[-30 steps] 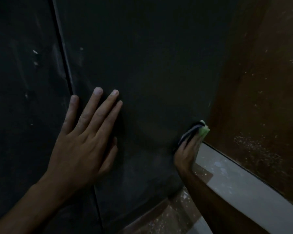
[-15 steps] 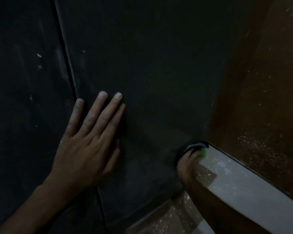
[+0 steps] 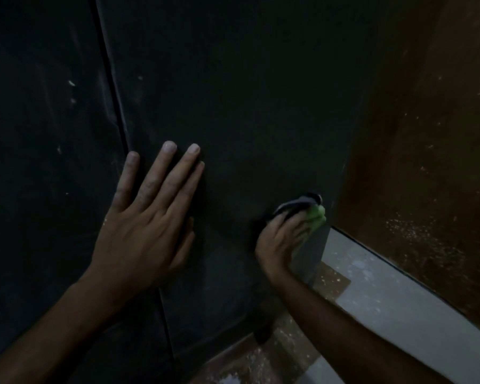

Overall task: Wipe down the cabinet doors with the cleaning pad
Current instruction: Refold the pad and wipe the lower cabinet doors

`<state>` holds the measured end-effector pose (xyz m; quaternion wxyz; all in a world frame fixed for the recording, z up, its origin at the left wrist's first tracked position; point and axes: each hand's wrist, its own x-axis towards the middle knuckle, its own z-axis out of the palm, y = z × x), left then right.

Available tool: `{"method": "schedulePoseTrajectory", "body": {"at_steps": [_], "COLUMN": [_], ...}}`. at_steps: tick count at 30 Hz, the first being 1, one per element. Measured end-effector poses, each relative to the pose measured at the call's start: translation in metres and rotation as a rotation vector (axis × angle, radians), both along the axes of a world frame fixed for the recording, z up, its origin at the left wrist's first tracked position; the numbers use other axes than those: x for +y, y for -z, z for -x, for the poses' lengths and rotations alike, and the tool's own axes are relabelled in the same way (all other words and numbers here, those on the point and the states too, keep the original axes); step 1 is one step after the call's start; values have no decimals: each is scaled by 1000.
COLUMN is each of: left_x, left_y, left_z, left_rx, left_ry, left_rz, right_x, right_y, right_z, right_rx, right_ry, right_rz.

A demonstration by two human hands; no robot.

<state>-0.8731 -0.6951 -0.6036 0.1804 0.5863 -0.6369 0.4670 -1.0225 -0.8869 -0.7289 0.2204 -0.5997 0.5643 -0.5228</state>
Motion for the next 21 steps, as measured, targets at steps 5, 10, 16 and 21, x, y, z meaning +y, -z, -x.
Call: {"method": "schedulePoseTrajectory", "body": {"at_steps": [5,10,16,21], "left_x": [0,11,24,41], "left_y": [-1,-6,-16,-22], "left_z": [1,-6,-7,-16], "left_rx": [19,93,359,433], "left_ry": [45,208,416,447], "left_rz": [42,-37,-37,-70], "right_x": [36,23,65,65], "right_y": [67,3,14,10], "right_z": [25,0,-26,12], "right_rx": [705,402,693,754], "right_ry": [-239,-58,-293,-398], "right_rz": [583,203,891,994]}}
